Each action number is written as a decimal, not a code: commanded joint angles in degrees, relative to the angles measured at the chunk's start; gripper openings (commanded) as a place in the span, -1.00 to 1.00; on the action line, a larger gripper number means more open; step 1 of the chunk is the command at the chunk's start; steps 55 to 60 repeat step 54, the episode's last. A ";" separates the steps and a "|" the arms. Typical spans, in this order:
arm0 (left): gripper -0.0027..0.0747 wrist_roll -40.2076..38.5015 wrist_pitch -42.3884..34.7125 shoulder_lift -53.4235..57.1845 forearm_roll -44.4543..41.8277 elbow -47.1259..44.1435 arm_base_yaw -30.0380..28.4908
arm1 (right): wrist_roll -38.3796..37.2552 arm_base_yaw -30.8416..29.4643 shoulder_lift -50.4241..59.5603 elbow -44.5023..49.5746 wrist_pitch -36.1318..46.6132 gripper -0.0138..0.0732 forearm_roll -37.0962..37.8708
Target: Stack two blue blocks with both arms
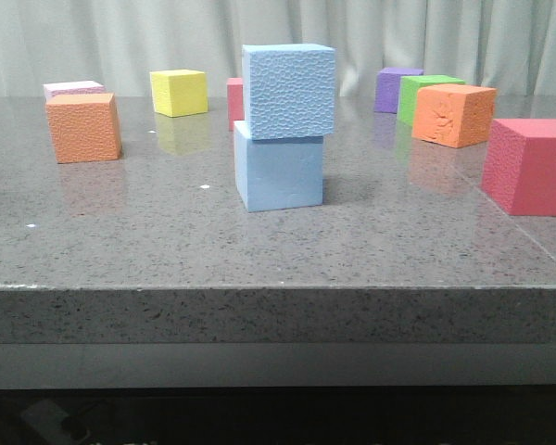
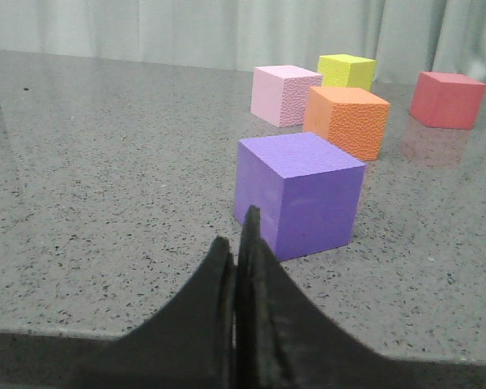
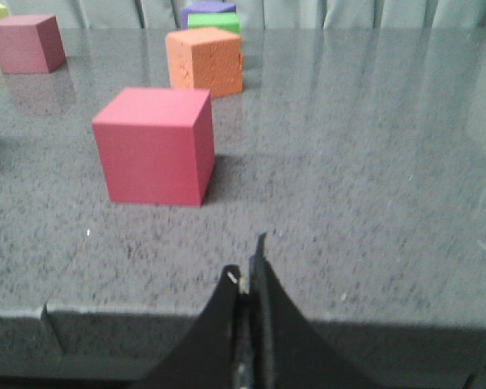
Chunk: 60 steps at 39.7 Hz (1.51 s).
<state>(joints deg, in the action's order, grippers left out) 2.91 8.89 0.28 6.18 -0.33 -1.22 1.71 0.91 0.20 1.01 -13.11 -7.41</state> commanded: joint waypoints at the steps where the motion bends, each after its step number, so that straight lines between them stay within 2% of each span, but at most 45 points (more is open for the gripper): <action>1: -0.98 -0.04 -4.54 1.38 0.15 -2.16 0.19 | 0.71 -0.29 1.55 0.47 3.22 -0.84 -1.10; 60: -0.98 -0.04 -4.54 1.27 0.15 -2.16 0.19 | 0.71 -0.29 1.47 0.47 2.11 -0.84 -0.98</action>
